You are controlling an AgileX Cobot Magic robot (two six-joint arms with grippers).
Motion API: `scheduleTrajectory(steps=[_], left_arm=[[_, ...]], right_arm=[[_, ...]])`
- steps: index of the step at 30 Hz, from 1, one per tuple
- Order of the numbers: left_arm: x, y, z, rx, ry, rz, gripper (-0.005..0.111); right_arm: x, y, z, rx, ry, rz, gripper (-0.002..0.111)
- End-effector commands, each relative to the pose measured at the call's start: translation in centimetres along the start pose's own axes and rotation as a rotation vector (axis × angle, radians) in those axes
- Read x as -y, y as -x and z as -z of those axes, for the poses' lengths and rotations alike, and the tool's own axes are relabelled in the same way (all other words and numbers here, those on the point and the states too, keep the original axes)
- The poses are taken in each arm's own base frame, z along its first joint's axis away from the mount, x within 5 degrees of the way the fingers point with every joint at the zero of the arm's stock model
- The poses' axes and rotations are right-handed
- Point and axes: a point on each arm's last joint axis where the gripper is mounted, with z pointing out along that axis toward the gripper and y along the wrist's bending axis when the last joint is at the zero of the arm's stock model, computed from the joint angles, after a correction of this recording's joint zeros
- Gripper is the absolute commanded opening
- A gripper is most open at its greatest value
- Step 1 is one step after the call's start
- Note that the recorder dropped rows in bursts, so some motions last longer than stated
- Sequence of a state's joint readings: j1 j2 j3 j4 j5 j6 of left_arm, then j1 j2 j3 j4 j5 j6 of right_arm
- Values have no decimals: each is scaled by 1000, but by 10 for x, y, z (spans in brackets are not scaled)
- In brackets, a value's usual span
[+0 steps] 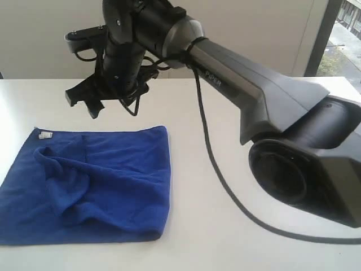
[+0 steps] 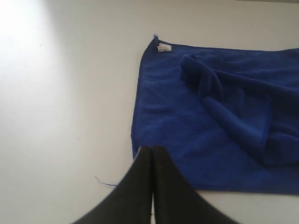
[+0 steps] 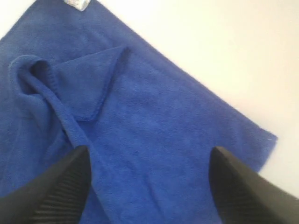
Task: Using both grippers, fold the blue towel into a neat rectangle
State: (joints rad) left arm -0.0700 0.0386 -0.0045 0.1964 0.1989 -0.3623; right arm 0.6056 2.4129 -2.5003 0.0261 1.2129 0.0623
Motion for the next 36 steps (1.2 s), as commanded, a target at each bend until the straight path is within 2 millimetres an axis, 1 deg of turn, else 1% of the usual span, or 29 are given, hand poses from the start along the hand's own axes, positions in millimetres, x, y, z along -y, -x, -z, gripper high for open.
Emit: scheduleTrajectory(steps=[1,5,8,11,14,16,18,21,23,27,31,36], left_arm=[[0,-1,-1,-2,-3,1,0],[0,-1,-1,-2,-3,1,0],[0,-1,-1,-2,-3,1,0],[0,-1,-1,-2,-3,1,0],[0,-1,-1,-2,-3,1,0],[0,-1,-1,-2,-3,1,0],[0,-1,-1,-2,-3,1,0],[0,-1,-1,-2,-3,1,0],[0,-1,-1,-2,-3,1,0],[0,-1,-1,-2,-3,1,0],[0,-1,-1,-2,-3,1,0],[0,-1,-1,-2,-3,1,0]], right_arm=[[23,-3,8,-21,-46,-12,63],[41,-20,1,-112,-109,-14,63],[53,-37,4,-177,-125,-40,63],[60,-49,12,-137,-129,-60,63],[68,-70,18,-133,-116,-111,63],[70,-84,17,-121,-84,-153,63],[69,-95,11,-84,-40,-206,63],[65,-110,-5,-24,21,-302,63],[63,-115,-14,9,52,-354,63],[61,-122,-29,13,94,-389,63],[62,-125,-38,5,89,-396,62],[56,-132,-55,-26,96,-386,56]])
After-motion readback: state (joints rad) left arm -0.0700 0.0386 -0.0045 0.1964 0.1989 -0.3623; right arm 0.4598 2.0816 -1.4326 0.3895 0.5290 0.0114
